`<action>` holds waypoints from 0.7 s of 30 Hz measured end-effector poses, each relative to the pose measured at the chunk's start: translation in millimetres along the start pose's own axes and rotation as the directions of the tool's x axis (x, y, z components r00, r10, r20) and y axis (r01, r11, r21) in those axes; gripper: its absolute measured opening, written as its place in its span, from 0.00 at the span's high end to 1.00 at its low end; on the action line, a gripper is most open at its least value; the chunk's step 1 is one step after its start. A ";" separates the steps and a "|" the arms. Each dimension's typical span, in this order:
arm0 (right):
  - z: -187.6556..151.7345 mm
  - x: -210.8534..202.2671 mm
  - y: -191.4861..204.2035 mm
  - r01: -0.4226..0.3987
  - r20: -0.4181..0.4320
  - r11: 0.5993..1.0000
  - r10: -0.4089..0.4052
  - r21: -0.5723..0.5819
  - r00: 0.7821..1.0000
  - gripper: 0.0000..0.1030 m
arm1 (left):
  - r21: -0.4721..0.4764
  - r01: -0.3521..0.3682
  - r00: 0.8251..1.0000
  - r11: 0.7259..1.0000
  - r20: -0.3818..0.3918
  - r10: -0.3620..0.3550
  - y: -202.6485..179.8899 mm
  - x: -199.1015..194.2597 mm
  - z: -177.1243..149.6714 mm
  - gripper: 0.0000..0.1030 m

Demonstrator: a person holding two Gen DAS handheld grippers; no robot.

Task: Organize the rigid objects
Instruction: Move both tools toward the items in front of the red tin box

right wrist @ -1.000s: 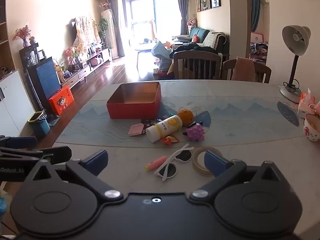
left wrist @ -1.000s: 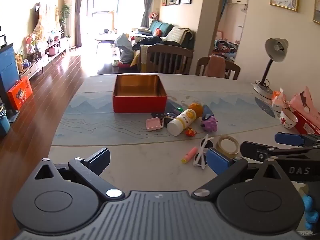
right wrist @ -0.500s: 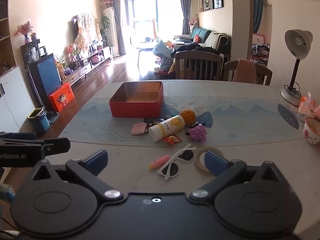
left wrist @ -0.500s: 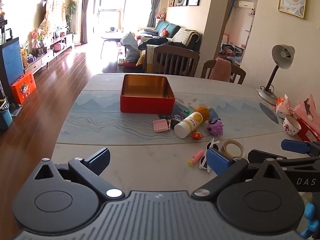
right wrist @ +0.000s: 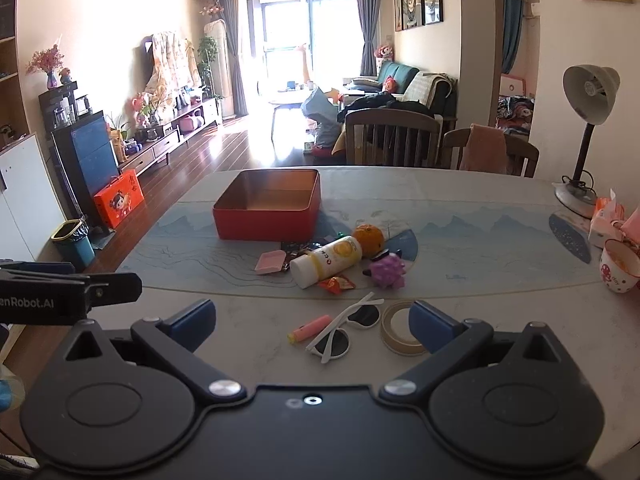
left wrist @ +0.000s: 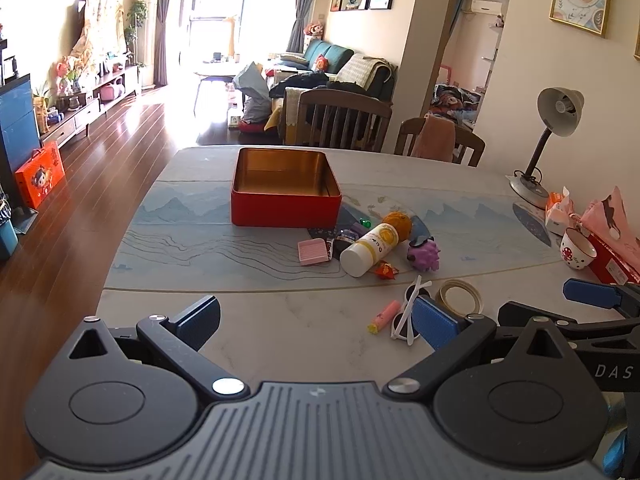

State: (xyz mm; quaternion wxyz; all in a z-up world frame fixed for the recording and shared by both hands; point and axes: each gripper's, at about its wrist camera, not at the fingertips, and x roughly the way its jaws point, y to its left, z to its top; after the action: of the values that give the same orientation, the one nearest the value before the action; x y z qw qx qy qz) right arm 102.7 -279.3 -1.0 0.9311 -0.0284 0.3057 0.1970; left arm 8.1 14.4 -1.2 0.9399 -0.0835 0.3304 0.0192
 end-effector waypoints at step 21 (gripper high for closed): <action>-2.7 6.0 -14.3 0.051 -0.013 0.999 -0.051 0.012 0.999 0.00 | 0.005 0.012 1.000 1.000 -0.014 -0.012 -10.3 9.3 2.4 0.00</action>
State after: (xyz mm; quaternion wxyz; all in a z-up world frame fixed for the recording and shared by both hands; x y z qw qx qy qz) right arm 111.1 -290.8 -7.6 0.9341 -0.0316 0.3118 0.1712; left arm 17.8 4.5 -3.7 0.9378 -0.0831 0.3367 0.0123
